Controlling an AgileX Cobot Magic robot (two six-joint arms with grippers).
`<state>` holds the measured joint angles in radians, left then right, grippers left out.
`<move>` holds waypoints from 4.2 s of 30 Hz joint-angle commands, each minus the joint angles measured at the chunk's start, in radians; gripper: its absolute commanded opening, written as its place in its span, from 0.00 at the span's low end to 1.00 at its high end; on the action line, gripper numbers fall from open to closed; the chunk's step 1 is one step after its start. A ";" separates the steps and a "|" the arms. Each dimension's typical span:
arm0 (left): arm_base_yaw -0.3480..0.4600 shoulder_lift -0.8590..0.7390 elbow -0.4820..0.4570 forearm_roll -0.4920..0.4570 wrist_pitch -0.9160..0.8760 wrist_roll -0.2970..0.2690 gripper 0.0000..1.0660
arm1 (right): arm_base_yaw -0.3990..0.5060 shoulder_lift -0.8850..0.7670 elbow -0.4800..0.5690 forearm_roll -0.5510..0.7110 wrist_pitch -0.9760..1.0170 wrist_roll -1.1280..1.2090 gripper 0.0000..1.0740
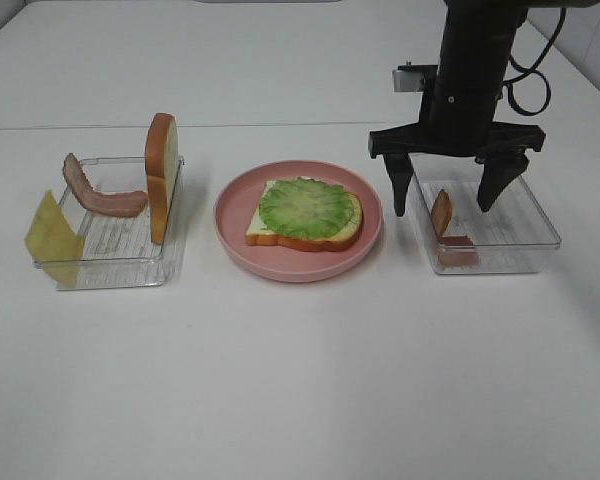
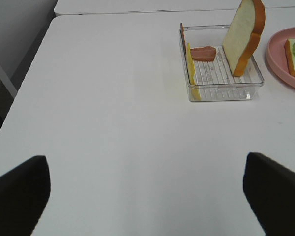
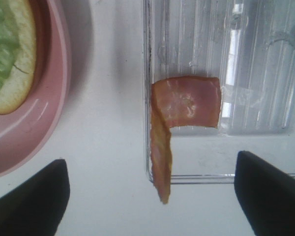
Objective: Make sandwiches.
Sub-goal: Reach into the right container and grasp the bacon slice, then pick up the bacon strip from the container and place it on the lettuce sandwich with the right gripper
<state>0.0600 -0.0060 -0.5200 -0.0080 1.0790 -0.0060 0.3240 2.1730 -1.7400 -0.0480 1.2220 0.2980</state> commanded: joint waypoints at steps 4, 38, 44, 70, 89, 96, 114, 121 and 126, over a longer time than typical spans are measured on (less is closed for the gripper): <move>0.001 -0.014 0.003 -0.004 -0.004 -0.002 0.95 | -0.002 0.046 0.007 0.006 -0.004 -0.003 0.78; 0.001 -0.014 0.003 -0.002 -0.004 -0.002 0.95 | -0.001 0.054 0.006 0.028 -0.030 -0.003 0.14; 0.001 -0.014 0.003 -0.002 -0.004 -0.002 0.95 | -0.001 0.054 0.006 -0.003 -0.030 -0.003 0.00; 0.001 -0.014 0.003 -0.001 -0.004 -0.002 0.95 | 0.002 -0.150 0.005 0.491 -0.210 -0.227 0.00; 0.001 -0.014 0.003 -0.001 -0.004 -0.002 0.95 | 0.014 0.015 0.004 0.927 -0.346 -0.445 0.00; 0.001 -0.014 0.003 -0.001 -0.004 -0.002 0.95 | 0.051 0.027 0.004 0.922 -0.400 -0.452 0.00; 0.001 -0.014 0.003 0.001 -0.004 -0.002 0.95 | 0.047 0.148 -0.129 0.860 -0.342 -0.436 0.00; 0.001 -0.014 0.003 0.001 -0.004 -0.002 0.95 | 0.040 0.148 -0.129 0.660 -0.314 -0.347 0.00; 0.001 -0.014 0.003 0.001 -0.004 -0.002 0.95 | 0.015 0.148 -0.129 0.559 -0.281 -0.289 0.00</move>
<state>0.0600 -0.0060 -0.5200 0.0000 1.0790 -0.0060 0.3470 2.3200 -1.8620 0.5340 0.9270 -0.0070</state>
